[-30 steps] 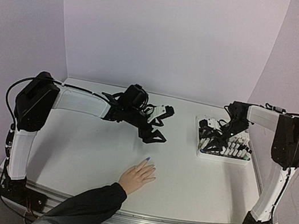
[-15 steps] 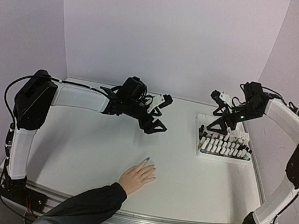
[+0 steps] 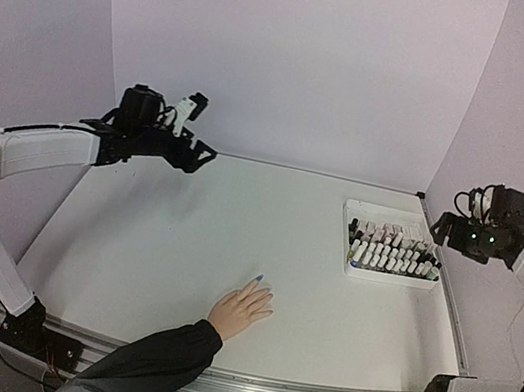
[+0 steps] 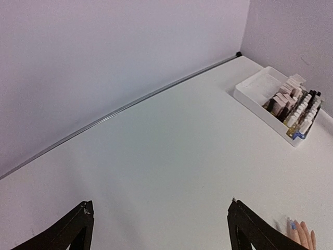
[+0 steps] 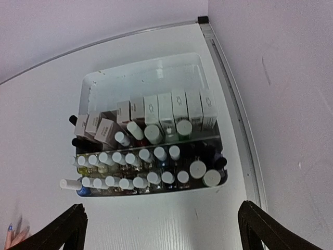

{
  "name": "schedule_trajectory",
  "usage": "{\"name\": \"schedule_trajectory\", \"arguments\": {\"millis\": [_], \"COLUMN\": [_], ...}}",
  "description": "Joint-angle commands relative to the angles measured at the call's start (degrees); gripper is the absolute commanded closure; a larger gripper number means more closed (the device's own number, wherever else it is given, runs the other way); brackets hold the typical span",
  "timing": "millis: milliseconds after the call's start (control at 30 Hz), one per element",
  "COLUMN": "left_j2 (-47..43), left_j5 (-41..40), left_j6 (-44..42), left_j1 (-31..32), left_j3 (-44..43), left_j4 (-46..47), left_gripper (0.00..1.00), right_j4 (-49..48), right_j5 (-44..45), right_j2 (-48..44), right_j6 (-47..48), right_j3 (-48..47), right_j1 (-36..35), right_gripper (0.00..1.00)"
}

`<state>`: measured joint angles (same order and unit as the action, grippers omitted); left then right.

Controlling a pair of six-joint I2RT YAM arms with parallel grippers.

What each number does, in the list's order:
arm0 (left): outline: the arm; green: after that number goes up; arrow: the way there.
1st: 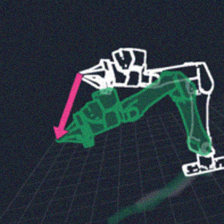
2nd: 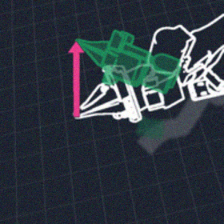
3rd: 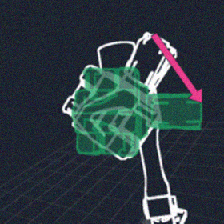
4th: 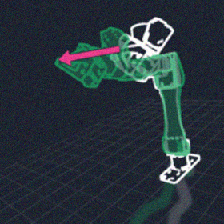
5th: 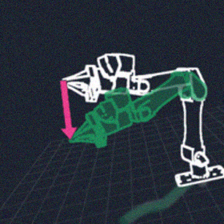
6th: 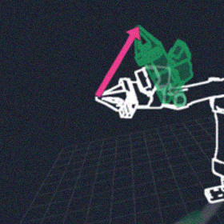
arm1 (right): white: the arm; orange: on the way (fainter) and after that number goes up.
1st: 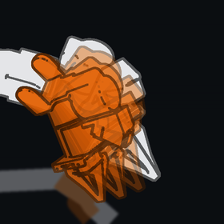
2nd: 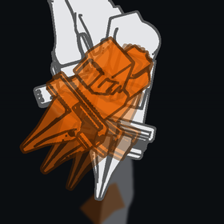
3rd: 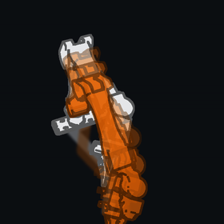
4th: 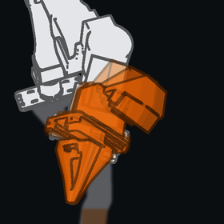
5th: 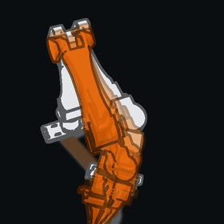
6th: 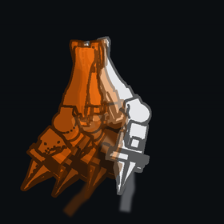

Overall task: Paint the nails
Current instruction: Reset both arms

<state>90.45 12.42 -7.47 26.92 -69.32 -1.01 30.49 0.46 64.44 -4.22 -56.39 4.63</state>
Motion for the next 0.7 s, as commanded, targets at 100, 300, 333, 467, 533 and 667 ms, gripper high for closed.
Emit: {"name": "schedule_trajectory", "arguments": {"millis": [100,300,333,467,533,667], "left_j2": [-23.6,-38.1,-39.7,-44.0,-44.8,-43.5], "left_j5": [2.1,-0.9,-1.2,-1.4,-2.3,-2.5], "left_j6": [4.6,11.2,12.5,13.9,14.5,13.6], "left_j1": [-12.9,-20.7,-21.9,-25.8,-26.6,-26.7], "left_j3": [24.6,40.9,43.3,51.6,53.7,54.0], "left_j4": [4.0,10.3,11.9,17.8,19.4,19.4], "left_gripper": [0.07,0.00,0.00,0.00,0.01,0.00], "right_j4": [-5.3,-10.1,-10.5,-11.1,-11.2,-11.4], "right_j5": [7.2,9.8,11.4,11.6,11.3,8.1], "right_j2": [-14.7,-29.0,-30.7,-33.3,-33.6,-33.6], "right_j6": [-15.1,-19.5,-19.6,-21.3,-22.0,-20.1], "right_j3": [19.5,29.5,31.0,34.1,35.0,35.6], "right_j1": [0.2,0.2,0.2,0.2,0.2,0.2], "right_gripper": [0.02,0.02,0.02,0.02,0.02,0.07]}}
